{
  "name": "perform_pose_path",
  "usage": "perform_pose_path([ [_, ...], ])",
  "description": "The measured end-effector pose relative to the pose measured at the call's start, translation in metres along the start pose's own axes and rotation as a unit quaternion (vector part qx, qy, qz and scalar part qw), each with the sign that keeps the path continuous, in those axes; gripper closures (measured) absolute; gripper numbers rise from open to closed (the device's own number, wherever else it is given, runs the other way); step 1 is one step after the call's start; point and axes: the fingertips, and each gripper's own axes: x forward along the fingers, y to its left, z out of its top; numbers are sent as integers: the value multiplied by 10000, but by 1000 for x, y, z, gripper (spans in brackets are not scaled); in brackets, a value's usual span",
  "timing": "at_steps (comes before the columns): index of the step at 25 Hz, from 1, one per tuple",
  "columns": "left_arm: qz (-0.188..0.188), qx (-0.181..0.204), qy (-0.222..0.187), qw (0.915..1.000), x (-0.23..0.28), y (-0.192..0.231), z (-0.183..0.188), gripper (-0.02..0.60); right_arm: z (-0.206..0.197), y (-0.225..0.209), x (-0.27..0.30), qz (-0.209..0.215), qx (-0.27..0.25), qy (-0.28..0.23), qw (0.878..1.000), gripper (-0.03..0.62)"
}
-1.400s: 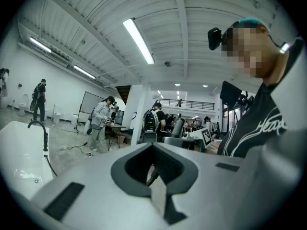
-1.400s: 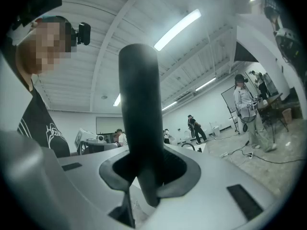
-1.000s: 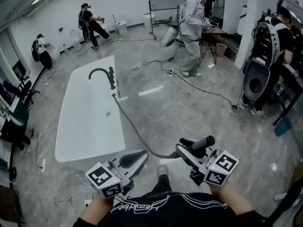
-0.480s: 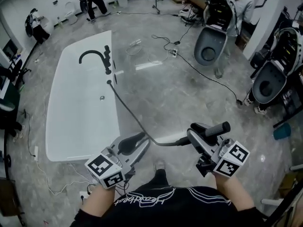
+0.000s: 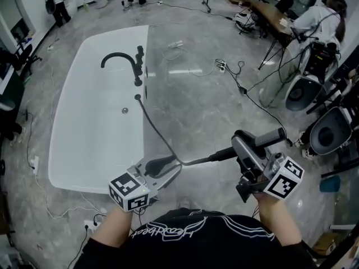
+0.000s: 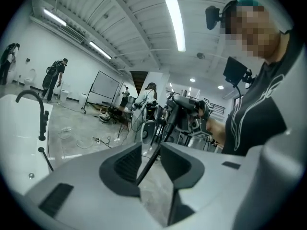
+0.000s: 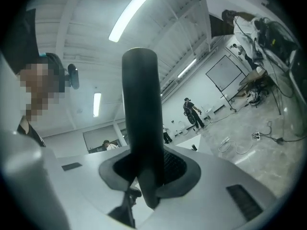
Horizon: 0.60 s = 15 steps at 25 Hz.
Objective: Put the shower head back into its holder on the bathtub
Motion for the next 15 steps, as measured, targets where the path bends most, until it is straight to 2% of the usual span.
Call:
perform_pose_path([
  [6,133,-70,375,9992,17,25,-14,420,51,-5,24,286,264,-433,9983,491],
  [9,166,-342,613,9974,29,41,-37,420,69,-13,34,428,443,-589,9964,491],
  [15,551,-667,999,9912,79,99,-70,420,102,-38,75,947,668,-530,9919,491],
])
